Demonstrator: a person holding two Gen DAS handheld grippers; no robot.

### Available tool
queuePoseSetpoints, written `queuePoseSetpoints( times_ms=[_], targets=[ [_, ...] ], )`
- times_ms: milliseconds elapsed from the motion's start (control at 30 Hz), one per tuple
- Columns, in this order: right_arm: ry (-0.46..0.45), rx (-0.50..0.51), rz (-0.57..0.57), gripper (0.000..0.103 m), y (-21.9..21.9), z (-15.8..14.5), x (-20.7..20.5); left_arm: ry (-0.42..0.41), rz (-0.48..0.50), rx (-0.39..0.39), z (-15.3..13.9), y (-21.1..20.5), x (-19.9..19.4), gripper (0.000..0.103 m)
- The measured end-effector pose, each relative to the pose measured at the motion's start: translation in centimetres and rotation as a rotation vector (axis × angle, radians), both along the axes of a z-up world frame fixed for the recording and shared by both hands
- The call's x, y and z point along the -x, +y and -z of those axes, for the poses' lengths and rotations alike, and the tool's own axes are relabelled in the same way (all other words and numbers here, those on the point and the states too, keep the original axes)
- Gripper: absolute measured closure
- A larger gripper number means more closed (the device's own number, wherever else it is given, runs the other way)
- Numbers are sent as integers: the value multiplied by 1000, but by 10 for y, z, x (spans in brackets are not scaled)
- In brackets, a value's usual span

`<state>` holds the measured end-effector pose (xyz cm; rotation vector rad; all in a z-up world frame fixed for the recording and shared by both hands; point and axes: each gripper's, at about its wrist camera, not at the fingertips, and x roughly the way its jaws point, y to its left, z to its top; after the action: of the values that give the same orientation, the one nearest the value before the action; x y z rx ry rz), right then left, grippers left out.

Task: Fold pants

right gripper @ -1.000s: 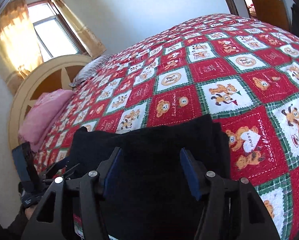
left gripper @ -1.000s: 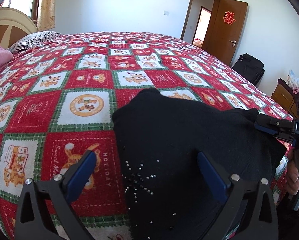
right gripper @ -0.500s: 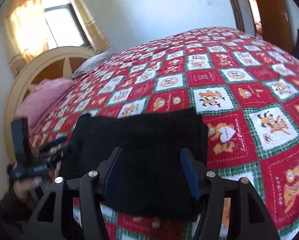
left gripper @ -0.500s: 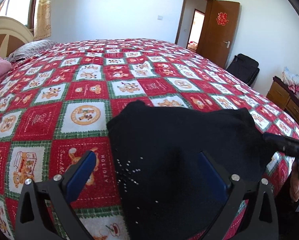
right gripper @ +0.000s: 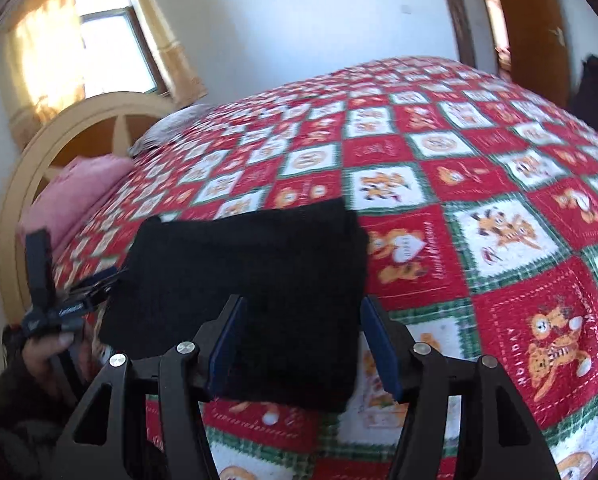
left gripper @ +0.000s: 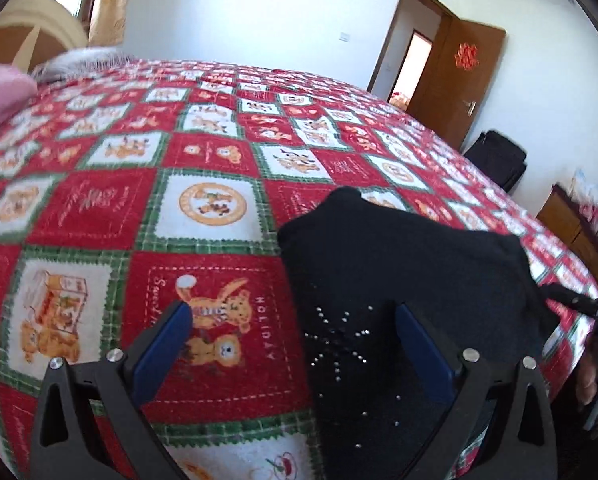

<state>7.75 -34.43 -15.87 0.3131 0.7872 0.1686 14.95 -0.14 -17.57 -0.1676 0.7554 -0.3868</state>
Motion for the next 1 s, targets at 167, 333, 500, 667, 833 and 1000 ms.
queuePoseSetpoints(
  times_ms=[167,333,500,667,833,1000],
  targets=[
    [82,-120,-7,42,-7,22,-26,7,46,63,0,-7,-3,4],
    [90,-170,-19,42,-3,31,-43,33,127,112,2,-23,-6,29],
    [89,-251,-66,64,-5,34,-44,53,161,154,3,-25,-9,60],
    [32,-216,-95,73,8,14,-38,49,167,195,-6,-14,-3,81],
    [-22,-195,-178,74,37,-19,-57,-33,115,210,-37,20,8,90],
    [-58,-189,-322,75,105,-36,-111,-104,-45,184,-53,88,17,90]
  ],
)
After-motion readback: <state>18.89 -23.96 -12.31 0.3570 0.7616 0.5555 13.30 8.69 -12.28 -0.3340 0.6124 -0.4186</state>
